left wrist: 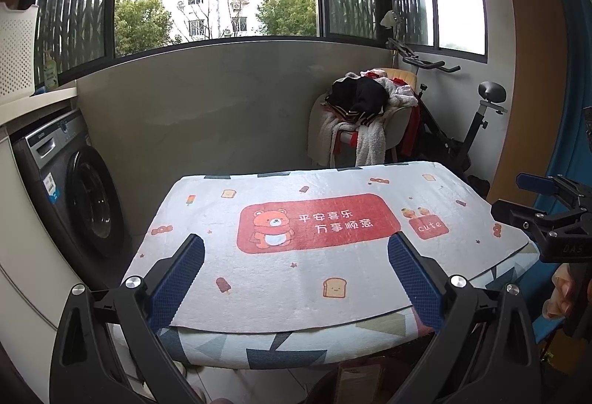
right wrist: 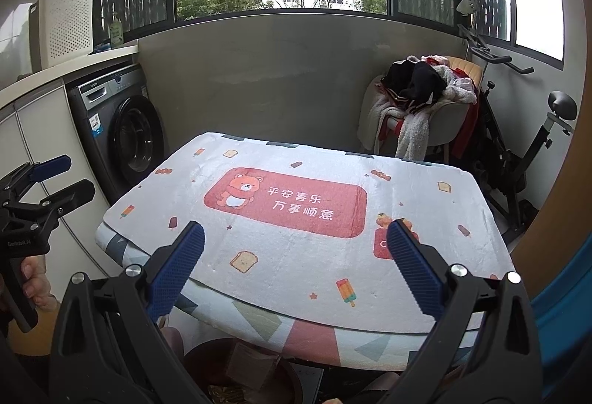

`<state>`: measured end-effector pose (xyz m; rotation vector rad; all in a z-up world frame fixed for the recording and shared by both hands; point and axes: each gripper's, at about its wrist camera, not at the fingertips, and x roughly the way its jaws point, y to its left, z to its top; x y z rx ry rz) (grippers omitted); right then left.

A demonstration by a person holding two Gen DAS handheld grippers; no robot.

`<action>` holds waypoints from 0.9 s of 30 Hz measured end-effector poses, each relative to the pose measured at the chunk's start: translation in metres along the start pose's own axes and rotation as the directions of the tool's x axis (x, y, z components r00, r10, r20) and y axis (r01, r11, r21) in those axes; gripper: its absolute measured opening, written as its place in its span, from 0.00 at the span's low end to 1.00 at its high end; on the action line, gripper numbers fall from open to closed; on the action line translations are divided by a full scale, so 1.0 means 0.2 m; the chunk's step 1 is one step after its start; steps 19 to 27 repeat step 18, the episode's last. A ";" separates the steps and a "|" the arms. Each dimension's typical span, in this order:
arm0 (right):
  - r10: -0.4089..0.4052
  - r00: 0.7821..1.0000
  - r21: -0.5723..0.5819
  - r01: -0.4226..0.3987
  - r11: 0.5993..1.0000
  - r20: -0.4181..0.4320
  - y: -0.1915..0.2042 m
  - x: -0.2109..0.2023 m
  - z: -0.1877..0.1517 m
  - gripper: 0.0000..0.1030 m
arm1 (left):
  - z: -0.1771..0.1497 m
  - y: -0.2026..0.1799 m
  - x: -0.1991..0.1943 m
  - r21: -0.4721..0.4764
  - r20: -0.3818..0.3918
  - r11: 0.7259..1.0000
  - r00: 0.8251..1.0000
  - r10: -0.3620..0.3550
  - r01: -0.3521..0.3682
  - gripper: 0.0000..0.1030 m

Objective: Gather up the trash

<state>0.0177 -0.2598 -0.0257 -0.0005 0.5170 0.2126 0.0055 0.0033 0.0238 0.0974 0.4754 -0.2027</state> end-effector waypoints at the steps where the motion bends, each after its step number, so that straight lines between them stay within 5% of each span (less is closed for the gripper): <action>1: -0.001 1.000 -0.003 0.001 1.000 0.000 0.00 0.00 0.00 0.94 | 0.00 0.00 0.00 -0.001 -0.001 1.000 1.000 -0.001 0.001 0.94; 27: 0.000 1.000 -0.008 0.000 1.000 0.001 0.01 0.00 0.00 0.94 | -0.01 0.00 0.01 0.005 -0.011 1.000 1.000 -0.004 0.004 0.94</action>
